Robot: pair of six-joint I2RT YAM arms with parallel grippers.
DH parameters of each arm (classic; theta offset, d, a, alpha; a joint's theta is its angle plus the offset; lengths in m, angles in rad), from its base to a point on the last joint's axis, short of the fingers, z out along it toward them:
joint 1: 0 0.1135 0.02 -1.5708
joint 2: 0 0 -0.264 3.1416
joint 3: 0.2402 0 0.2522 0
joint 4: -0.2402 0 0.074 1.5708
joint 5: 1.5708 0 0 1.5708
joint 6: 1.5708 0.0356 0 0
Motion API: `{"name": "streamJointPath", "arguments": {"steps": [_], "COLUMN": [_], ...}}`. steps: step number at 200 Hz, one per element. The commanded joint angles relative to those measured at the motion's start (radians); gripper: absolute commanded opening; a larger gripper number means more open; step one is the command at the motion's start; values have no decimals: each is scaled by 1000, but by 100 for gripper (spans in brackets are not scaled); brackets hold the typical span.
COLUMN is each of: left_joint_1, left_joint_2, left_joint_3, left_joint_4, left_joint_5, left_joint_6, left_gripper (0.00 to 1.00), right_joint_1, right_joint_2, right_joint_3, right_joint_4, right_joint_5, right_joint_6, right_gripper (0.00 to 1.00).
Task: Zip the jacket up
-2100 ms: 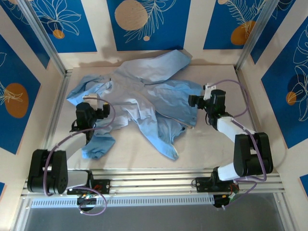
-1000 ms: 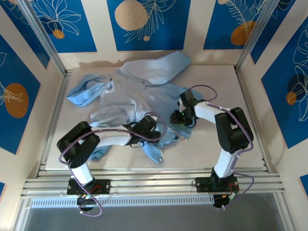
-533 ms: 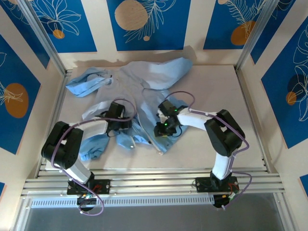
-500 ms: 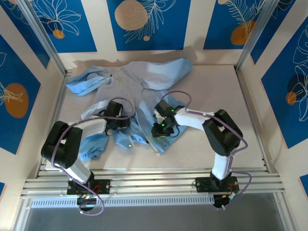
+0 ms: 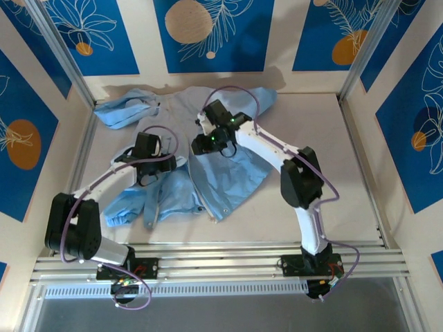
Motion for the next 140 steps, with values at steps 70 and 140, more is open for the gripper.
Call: {"name": "streamJointPath", "arguments": {"steps": [70,140], "left_joint_1": [-20,-117], "left_joint_2": [407,755], "left_joint_3": [340,649], "left_joint_4": [39,22], "left_joint_5": [114,123], "left_joint_6": [-26,-124], "left_gripper": [48,47], "right_joint_1": [-258,-274], "right_joint_2": [138,-82], "right_joint_3": [-102,-640], "right_joint_4": [-96,130], "right_joint_5": [-210,-305], "right_joint_6": [130,233], "right_gripper": [53,50]}}
